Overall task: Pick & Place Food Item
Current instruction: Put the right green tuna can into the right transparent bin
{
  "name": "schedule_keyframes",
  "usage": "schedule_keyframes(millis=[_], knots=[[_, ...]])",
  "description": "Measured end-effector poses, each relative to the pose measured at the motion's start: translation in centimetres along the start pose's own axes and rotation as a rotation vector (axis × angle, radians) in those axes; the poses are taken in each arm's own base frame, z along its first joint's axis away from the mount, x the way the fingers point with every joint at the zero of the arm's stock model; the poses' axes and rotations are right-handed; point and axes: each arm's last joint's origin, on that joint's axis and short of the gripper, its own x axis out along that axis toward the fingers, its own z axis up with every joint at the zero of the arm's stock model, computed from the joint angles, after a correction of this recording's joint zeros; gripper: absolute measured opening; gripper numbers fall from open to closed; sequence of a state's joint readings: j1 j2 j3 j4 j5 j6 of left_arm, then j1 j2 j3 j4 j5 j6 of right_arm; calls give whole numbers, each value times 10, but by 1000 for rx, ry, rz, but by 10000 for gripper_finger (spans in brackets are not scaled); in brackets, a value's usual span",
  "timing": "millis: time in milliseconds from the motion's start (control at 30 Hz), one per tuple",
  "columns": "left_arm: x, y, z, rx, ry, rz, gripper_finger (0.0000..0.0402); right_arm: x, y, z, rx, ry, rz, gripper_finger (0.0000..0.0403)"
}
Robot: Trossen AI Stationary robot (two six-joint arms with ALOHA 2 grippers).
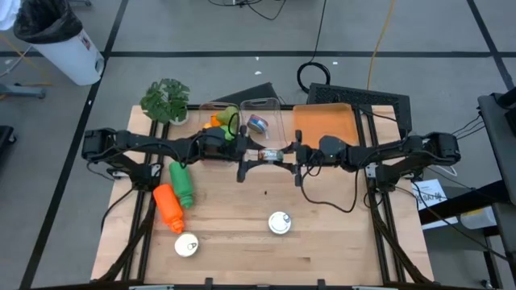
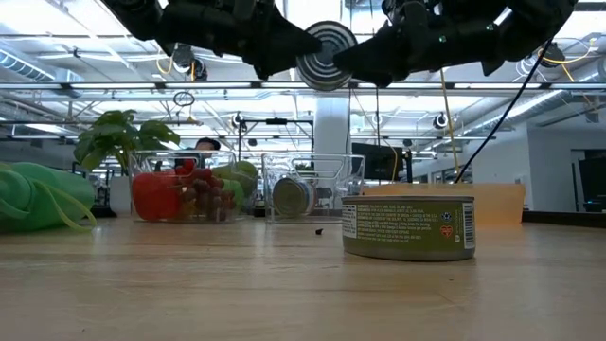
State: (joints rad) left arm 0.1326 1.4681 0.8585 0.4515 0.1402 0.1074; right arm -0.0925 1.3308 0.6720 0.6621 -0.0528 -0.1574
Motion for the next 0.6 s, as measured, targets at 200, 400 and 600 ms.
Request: schedule_keyframes(millis=[200,400,600], knots=[[0,-1,-1,64,12,15,160,0,0,-1,76,13,4,158],[-13,5,-1,202,158,278,160,-9,-3,1,146,90,-100,254],[-18,24,-7,337,310,565,160,-25,-5,6,140,154,-175,291]])
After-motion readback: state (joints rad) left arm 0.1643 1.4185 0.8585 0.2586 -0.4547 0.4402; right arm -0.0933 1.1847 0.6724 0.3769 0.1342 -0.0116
